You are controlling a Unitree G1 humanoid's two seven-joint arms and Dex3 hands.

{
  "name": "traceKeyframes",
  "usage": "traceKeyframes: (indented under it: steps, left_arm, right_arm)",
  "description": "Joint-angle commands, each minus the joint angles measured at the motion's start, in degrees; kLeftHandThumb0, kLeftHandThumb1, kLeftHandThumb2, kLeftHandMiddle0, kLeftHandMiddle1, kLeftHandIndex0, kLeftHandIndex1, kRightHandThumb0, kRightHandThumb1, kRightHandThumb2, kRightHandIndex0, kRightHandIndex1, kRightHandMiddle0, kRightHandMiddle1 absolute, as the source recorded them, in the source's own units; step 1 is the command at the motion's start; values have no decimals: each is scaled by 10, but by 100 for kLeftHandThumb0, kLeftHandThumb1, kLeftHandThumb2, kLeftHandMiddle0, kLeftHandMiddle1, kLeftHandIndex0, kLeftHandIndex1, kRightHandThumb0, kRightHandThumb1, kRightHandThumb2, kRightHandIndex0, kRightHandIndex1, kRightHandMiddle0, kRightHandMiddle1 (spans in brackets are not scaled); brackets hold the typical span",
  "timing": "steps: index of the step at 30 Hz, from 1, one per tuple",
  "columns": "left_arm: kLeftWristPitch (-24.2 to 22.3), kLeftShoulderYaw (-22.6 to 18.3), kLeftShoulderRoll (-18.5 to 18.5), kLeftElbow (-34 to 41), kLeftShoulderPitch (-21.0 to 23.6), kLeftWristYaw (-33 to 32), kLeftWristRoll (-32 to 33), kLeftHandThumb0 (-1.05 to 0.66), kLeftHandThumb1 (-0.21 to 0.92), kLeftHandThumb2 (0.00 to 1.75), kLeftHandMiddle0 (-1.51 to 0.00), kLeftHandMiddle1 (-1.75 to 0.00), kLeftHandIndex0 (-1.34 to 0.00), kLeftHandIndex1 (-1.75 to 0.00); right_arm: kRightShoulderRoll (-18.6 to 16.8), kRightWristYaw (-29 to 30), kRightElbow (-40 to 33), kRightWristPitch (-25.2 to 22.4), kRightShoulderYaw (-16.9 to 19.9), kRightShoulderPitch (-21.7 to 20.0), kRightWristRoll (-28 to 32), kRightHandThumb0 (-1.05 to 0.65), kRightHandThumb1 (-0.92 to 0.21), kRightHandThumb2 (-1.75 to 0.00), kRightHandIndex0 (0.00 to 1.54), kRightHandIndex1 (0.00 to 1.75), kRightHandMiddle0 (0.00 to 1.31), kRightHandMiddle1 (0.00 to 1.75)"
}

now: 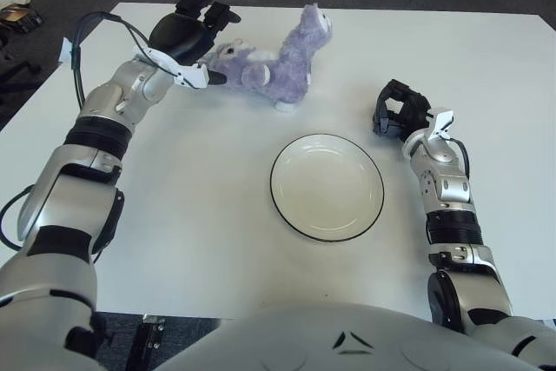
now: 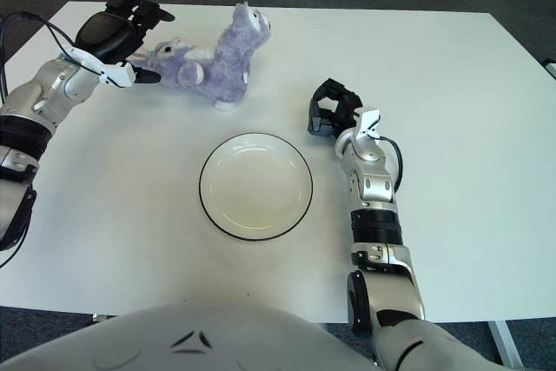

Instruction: Put the doll into the plate.

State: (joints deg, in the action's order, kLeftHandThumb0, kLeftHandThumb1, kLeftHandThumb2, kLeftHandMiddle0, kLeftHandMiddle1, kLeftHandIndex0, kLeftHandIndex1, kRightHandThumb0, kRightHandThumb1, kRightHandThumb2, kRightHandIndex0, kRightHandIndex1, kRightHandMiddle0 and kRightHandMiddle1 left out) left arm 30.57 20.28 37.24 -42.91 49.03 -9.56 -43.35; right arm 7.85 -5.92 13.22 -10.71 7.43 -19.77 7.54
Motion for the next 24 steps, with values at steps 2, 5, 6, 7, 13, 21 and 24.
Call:
traceKeyframes:
  steps: [2, 5, 6, 7, 13, 21, 24]
  left_arm:
    - [1, 6, 5, 3, 1, 31, 5, -81, 38, 93, 0, -80, 0, -112]
    - [4, 6, 4, 2, 2, 44, 8, -82, 37, 92, 0, -102, 0, -114]
    - [7, 6, 2, -1, 3, 51, 11, -83, 37, 92, 0, -107, 0, -115]
    - [9, 5, 1, -2, 4, 57, 13, -83, 37, 92, 0, -107, 0, -115]
    - [20, 6, -7, -16, 11, 110, 36, -84, 37, 92, 0, -94, 0, -113]
    - [5, 15, -22, -42, 34, 185, 49, -86, 41, 90, -1, -123, 0, -112]
    - [0, 23, -30, -60, 46, 209, 48, -88, 42, 89, 0, -156, 0, -113]
  right_arm:
    - [3, -2, 14, -28, -3, 17, -2, -51, -24, -141, 129, 175, 68, 175]
    - [3, -2, 15, -29, -2, 17, -2, -51, -24, -141, 129, 175, 68, 175]
    - [3, -2, 15, -29, -2, 17, -1, -51, -25, -141, 129, 175, 67, 175]
    - [3, -3, 15, -29, -2, 17, -1, -51, -25, -141, 129, 175, 67, 175]
    - [3, -3, 17, -28, -1, 17, 0, -51, -25, -140, 129, 175, 67, 175]
    - [1, 1, 16, -32, -2, 16, -1, -51, -25, -141, 130, 175, 67, 175]
    - [1, 0, 15, -33, -2, 17, 0, -51, -25, -141, 130, 175, 67, 175]
